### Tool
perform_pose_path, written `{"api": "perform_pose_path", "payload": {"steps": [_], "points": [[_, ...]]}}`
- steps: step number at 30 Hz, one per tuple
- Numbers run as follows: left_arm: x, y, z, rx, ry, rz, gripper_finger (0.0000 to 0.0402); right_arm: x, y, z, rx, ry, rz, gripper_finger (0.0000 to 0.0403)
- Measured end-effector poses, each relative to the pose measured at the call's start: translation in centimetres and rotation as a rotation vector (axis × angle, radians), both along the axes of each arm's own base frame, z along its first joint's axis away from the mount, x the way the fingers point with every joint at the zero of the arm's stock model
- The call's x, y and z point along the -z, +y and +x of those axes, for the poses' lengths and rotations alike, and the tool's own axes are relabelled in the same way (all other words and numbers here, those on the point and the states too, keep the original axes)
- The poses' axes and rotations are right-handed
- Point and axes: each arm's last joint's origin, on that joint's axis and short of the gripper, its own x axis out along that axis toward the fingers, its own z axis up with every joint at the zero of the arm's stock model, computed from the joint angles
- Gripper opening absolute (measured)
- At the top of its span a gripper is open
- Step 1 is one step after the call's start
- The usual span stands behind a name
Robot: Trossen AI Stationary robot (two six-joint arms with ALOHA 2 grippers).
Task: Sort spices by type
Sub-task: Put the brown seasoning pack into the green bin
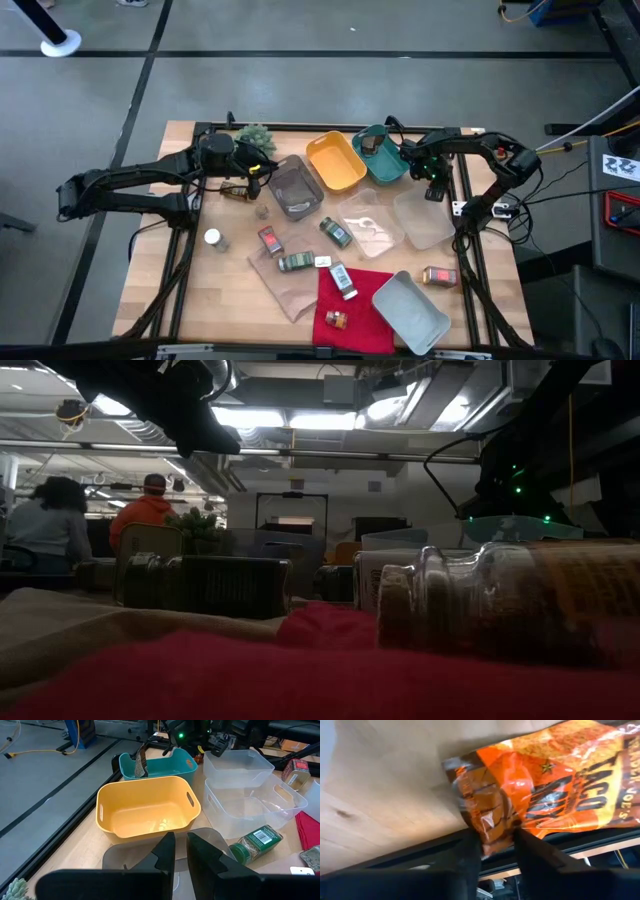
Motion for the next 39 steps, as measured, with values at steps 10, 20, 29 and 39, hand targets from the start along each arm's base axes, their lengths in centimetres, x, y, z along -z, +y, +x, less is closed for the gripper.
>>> {"api": "perform_pose_path", "payload": {"steps": [10,20,29,39], "points": [[0.0,0.0,0.0,0.000,0.000,0.000,0.0033,0.0,0.0,0.0,0.002,-0.004,0.004,0.0023],[0.0,0.0,0.0,0.000,0.000,0.000,0.0033,-1.3,-0.3,0.4,0.022,0.007,0.046,0.0013],[0.0,0.0,0.0,0.000,0.000,0.000,0.0033,-4.2,-1.1,0.9,0.031,0.091,0.028,0.0011],[0.0,0.0,0.0,-0.008,-0.007,-0.018,0.0033,-8.1,-2.3,2.0,0.025,0.090,-0.002,0.0011]]}}
